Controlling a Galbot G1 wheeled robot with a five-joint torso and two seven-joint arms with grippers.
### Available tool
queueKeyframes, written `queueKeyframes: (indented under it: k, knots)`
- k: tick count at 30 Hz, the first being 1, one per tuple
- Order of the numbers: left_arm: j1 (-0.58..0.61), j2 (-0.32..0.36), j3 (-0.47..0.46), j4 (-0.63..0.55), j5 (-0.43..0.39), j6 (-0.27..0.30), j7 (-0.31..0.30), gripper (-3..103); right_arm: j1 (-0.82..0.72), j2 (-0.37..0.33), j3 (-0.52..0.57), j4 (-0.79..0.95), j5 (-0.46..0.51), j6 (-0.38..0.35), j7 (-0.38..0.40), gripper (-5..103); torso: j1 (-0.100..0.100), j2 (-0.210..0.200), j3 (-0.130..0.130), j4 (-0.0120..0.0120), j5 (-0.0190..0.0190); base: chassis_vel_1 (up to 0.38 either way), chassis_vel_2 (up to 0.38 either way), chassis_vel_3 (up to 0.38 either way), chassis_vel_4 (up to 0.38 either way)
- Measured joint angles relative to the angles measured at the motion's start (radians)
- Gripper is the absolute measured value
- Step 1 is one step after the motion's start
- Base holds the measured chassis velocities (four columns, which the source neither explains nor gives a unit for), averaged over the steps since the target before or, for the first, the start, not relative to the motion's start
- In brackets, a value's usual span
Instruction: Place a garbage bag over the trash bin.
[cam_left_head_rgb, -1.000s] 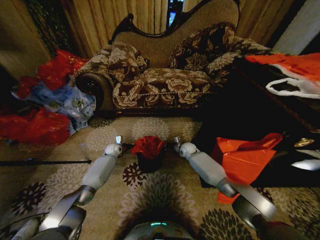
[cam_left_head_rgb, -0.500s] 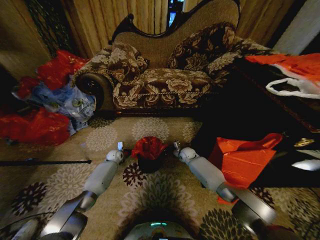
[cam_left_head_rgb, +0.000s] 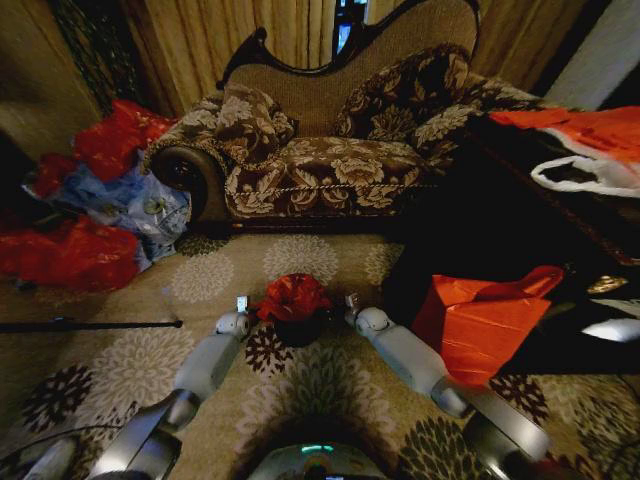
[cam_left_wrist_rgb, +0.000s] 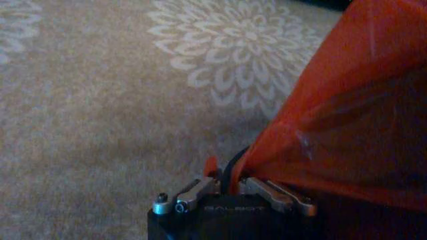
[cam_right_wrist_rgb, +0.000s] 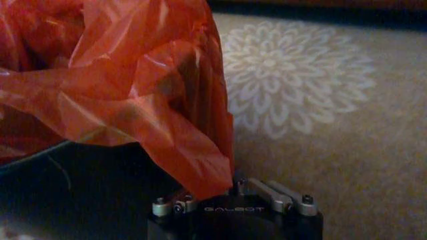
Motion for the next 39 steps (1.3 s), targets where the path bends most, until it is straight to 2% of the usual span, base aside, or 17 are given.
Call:
queueKeyframes:
  k: [1, 2, 3, 4, 5, 6, 9, 13, 16, 17, 18, 19, 22, 24, 28, 34, 39]
  knots:
    - [0.014, 0.005, -0.008, -0.028, -0.010, -0.018, -0.010, 19, -0.003, -0.011, -0.005, 0.018, 0.001, 0.002, 0.030, 0, 0.000, 0.000, 0.000, 0.0001, -0.0001, 0.000, 0.000, 0.000, 0.000]
    - [0.014, 0.005, -0.008, -0.028, -0.010, -0.018, -0.010, 19, -0.003, -0.011, -0.005, 0.018, 0.001, 0.002, 0.030, 0, 0.000, 0.000, 0.000, 0.0001, -0.0001, 0.000, 0.000, 0.000, 0.000]
    - [0.021, 0.008, -0.013, -0.044, -0.014, -0.031, -0.013, 19, -0.004, -0.017, -0.008, 0.028, 0.001, 0.003, 0.044, 5, 0.000, 0.000, 0.000, 0.0001, -0.0001, 0.000, 0.000, 0.000, 0.000]
    - [0.036, 0.015, -0.019, -0.074, -0.018, -0.053, -0.017, 24, -0.007, -0.029, -0.012, 0.047, 0.005, 0.004, 0.077, 10, 0.000, 0.000, 0.000, 0.0001, 0.0002, 0.000, 0.000, 0.000, 0.000]
    - [0.047, 0.022, -0.024, -0.096, -0.019, -0.063, -0.018, 30, -0.012, -0.039, -0.013, 0.066, 0.013, 0.003, 0.100, 10, 0.000, 0.000, 0.000, 0.0000, 0.0000, 0.000, 0.000, 0.000, 0.000]
    - [0.061, 0.030, -0.029, -0.123, -0.021, -0.072, -0.019, 36, -0.019, -0.048, -0.014, 0.091, 0.023, 0.001, 0.124, 16, 0.000, 0.000, 0.000, -0.0002, -0.0002, 0.000, 0.000, 0.000, 0.000]
    - [0.083, 0.042, -0.035, -0.163, -0.023, -0.081, -0.019, 41, -0.027, -0.066, -0.019, 0.125, 0.045, -0.004, 0.146, 21, 0.000, 0.000, 0.000, -0.0001, 0.0004, 0.000, 0.000, 0.000, 0.000]
    - [0.167, 0.094, -0.052, -0.276, -0.031, -0.089, -0.019, 62, -0.061, -0.129, -0.026, 0.232, 0.100, -0.033, 0.167, 43, 0.000, 0.000, 0.000, -0.0002, 0.0000, 0.000, 0.000, 0.000, 0.000]
    - [0.189, 0.099, -0.065, -0.297, -0.032, -0.094, -0.023, 68, -0.074, -0.132, -0.019, 0.256, 0.107, -0.029, 0.188, 48, 0.000, 0.000, 0.000, -0.0003, -0.0001, 0.000, 0.000, 0.000, 0.000]
    - [0.206, 0.100, -0.076, -0.312, -0.031, -0.098, -0.030, 74, -0.081, -0.132, -0.016, 0.269, 0.111, -0.024, 0.208, 59, 0.000, 0.000, 0.000, -0.0003, -0.0003, 0.000, 0.000, 0.000, 0.000]
    - [0.218, 0.101, -0.084, -0.326, -0.029, -0.100, -0.038, 79, -0.084, -0.132, -0.015, 0.277, 0.111, -0.021, 0.219, 59, 0.000, 0.000, 0.000, -0.0005, -0.0004, 0.000, 0.000, 0.000, 0.000]
    - [0.218, 0.101, -0.084, -0.326, -0.029, -0.100, -0.038, 79, -0.084, -0.132, -0.015, 0.277, 0.111, -0.021, 0.219, 59, 0.000, 0.000, 0.000, -0.0005, -0.0004, 0.000, 0.000, 0.000, 0.000]
    - [0.257, 0.109, -0.105, -0.373, -0.019, -0.103, -0.054, 94, -0.089, -0.135, -0.014, 0.295, 0.105, -0.006, 0.245, 76, 0.000, 0.000, 0.000, -0.0004, -0.0003, 0.000, 0.000, 0.000, 0.000]
    - [0.268, 0.112, -0.110, -0.388, -0.018, -0.105, -0.059, 94, -0.090, -0.136, -0.013, 0.300, 0.105, -0.001, 0.255, 76, 0.000, 0.000, 0.000, -0.0003, -0.0002, 0.000, 0.000, 0.000, 0.000]
    - [0.295, 0.108, -0.138, -0.426, -0.047, -0.143, -0.076, 100, -0.098, -0.136, 0.012, 0.338, 0.125, 0.019, 0.309, 96, 0.000, 0.000, 0.000, -0.0004, -0.0002, 0.000, 0.000, 0.000, 0.000]
    - [0.294, 0.101, -0.164, -0.429, -0.087, -0.168, -0.083, 100, -0.104, -0.124, 0.021, 0.360, 0.163, 0.025, 0.350, 100, 0.000, 0.000, 0.000, -0.0005, -0.0003, 0.000, 0.000, 0.000, 0.000]
    - [0.288, 0.101, -0.179, -0.428, -0.095, -0.168, -0.090, 100, -0.106, -0.122, 0.013, 0.360, 0.157, 0.025, 0.347, 100, 0.000, 0.000, 0.000, -0.0006, -0.0003, 0.000, 0.000, 0.000, 0.000]
